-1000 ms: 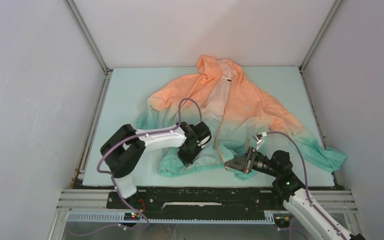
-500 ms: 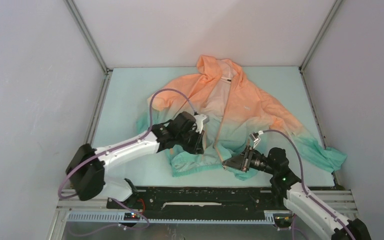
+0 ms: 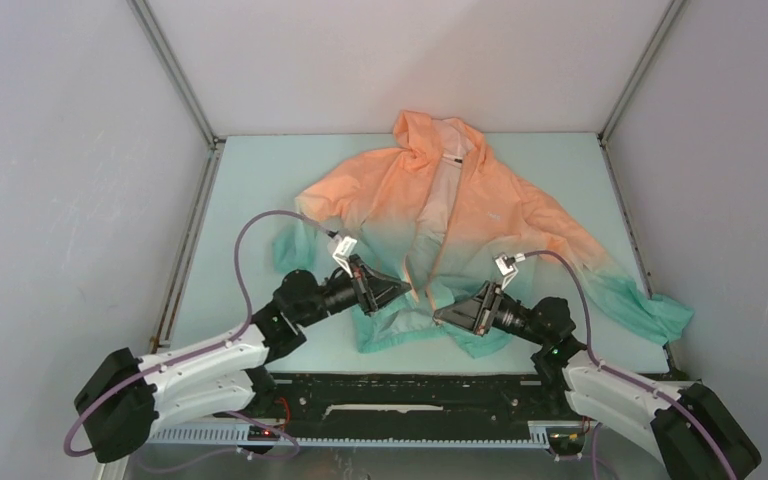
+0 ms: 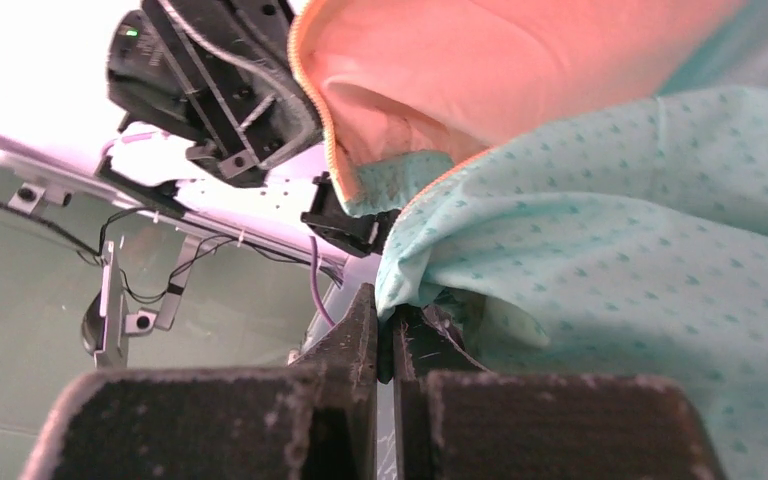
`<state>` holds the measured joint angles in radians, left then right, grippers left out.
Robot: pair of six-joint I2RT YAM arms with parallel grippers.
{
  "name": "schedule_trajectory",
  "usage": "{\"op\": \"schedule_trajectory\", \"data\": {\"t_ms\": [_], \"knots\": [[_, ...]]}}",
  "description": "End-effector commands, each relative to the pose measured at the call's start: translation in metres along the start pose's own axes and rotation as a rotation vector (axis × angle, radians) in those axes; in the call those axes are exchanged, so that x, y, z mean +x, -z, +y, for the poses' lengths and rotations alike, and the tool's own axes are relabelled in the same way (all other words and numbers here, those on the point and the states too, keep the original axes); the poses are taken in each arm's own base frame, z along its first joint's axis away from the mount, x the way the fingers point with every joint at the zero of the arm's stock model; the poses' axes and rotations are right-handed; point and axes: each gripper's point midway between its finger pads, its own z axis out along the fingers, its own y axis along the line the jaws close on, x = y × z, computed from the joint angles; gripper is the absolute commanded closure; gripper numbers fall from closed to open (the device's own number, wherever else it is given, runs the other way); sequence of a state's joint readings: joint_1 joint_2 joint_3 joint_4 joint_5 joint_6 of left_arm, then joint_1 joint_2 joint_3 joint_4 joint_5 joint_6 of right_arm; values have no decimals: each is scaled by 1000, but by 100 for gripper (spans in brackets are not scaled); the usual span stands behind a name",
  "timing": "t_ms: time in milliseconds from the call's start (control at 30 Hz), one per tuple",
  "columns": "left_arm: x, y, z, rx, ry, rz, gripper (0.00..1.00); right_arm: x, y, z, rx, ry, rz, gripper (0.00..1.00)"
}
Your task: Zip up the jacket
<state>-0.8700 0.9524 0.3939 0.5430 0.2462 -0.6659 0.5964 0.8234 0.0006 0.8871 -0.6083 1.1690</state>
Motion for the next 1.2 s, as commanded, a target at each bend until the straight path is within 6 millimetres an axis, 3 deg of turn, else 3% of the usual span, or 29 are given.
{"op": "schedule_trajectory", "data": {"t_ms": [0, 367, 567, 733, 1167], "knots": [[-34, 9, -19, 98, 16, -204, 100, -5, 5, 22, -126, 171, -58, 100], [-40, 17, -37, 247, 108, -327, 100, -12, -6, 45, -242, 183, -53, 100], [-33, 14, -35, 241, 104, -306, 100, -19, -20, 55, -281, 201, -69, 100], [-27, 14, -29, 212, 109, -291, 100, -26, -20, 60, -288, 218, -99, 100], [-22, 12, -35, 234, 121, -266, 100, -39, -28, 69, -307, 235, -131, 100]]}}
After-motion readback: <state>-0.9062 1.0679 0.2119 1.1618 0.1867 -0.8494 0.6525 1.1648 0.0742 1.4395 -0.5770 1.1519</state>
